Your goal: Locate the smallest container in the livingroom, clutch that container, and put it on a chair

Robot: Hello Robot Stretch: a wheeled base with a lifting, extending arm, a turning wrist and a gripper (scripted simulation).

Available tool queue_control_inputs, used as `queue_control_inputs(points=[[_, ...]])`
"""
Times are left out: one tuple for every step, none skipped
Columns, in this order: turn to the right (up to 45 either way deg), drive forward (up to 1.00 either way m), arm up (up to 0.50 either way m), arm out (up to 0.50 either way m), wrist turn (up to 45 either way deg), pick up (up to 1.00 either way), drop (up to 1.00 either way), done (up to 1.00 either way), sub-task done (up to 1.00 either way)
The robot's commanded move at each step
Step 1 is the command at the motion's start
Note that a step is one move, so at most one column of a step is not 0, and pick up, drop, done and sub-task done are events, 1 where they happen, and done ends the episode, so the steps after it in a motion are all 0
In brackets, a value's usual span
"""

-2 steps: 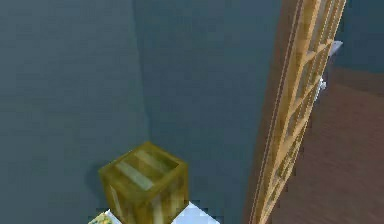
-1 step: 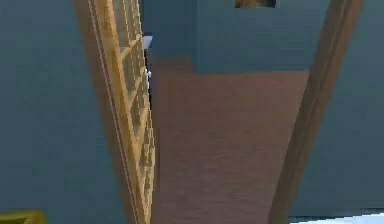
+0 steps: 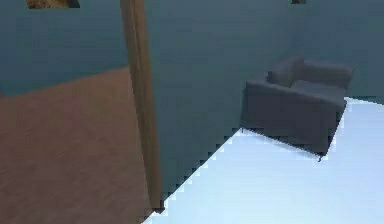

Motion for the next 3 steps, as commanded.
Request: queue_control_inputs(points=[[45.0,0.00,0.00,0.00,0.0,0.00,0.00,0.00,0.00],[12.0,0.00,0.00,0.00,0.0,0.00,0.00,0.00,0.00],[0.0,1.00,0.00,0.00,0.0,0.00,0.00,0.00,0.00]])
